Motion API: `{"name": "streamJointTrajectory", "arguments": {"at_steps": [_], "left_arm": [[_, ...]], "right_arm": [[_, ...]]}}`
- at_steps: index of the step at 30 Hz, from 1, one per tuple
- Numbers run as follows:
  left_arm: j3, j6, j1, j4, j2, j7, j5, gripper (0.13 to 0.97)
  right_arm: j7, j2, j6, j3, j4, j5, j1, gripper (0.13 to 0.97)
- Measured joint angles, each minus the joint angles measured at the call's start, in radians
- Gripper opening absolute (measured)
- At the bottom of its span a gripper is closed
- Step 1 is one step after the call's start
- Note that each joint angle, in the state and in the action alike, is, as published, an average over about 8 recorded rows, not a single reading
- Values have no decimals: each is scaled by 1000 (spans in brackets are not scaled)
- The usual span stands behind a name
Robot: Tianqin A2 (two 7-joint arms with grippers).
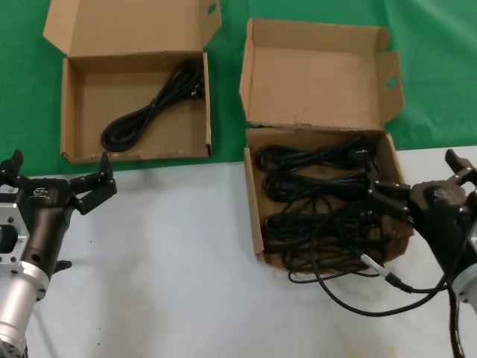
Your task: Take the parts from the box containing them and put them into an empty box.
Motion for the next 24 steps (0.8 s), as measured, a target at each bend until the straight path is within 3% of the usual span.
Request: {"name": "streamJointTrajectory", "arguments": {"at_steps": [24], "left_arm": [[0,0,0,0,0,0,0,966]], "right_arm": [[0,0,0,0,0,0,0,966]]}}
